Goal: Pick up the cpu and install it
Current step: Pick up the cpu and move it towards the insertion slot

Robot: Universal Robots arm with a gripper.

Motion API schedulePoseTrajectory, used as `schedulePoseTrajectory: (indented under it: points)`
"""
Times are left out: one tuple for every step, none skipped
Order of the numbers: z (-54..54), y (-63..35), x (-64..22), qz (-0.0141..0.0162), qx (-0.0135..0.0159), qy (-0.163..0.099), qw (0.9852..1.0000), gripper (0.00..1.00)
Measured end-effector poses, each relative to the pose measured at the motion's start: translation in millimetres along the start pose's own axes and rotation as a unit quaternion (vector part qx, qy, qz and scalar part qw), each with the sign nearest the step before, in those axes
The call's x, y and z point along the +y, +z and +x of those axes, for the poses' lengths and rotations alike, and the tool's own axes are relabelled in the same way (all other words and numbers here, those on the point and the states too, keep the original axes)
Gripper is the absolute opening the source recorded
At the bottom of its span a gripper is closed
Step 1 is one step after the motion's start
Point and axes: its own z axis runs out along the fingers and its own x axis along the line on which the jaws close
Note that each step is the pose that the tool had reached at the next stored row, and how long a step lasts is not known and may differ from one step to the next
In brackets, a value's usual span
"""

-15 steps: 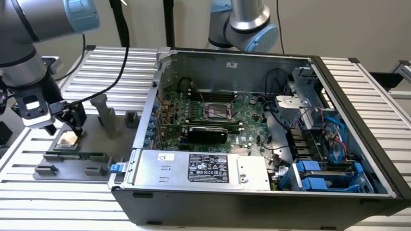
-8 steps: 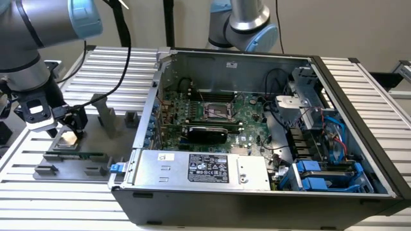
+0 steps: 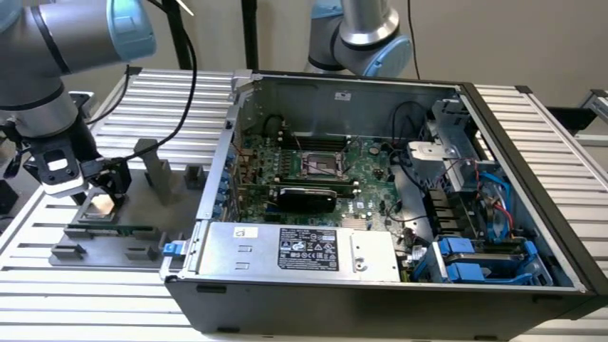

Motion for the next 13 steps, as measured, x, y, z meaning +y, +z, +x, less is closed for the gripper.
schedulePoseTrajectory:
  points:
    - [0.0, 0.7, 0.0, 0.0, 0.0, 0.0, 1.0, 0.71]
    - [0.0, 1.6, 0.0, 0.0, 0.0, 0.0, 1.0, 0.71]
    - [0.0, 2.5, 0.0, 0.0, 0.0001, 0.0, 1.0, 0.71]
    - [0.0, 3.6, 0.0, 0.0, 0.0002, 0.0, 1.0, 0.71]
    - [0.0, 4.5, 0.0, 0.0, 0.0003, 0.0, 1.0, 0.71]
    - [0.0, 5.2, 0.0, 0.0001, 0.0005, 0.0, 1.0, 0.71]
    - [0.1, 5.5, 0.0, 0.0001, 0.0007, 0.0, 1.0, 0.71]
    - [0.1, 5.6, 0.0, 0.0001, 0.001, 0.0, 1.0, 0.71]
    - [0.1, 5.7, 0.0, 0.0002, 0.0011, 0.0, 1.0, 0.71]
    - [0.2, 5.9, 0.0, 0.0001, 0.0011, 0.0, 1.0, 0.71]
    - [0.2, 6.1, 0.0, 0.0, 0.0009, 0.0, 1.0, 0.71]
    - [0.2, 6.2, 0.0, 0.0, 0.0009, 0.0, 1.0, 0.71]
    - [0.4, 6.3, 0.0, 0.0, 0.0009, 0.0, 1.0, 0.71]
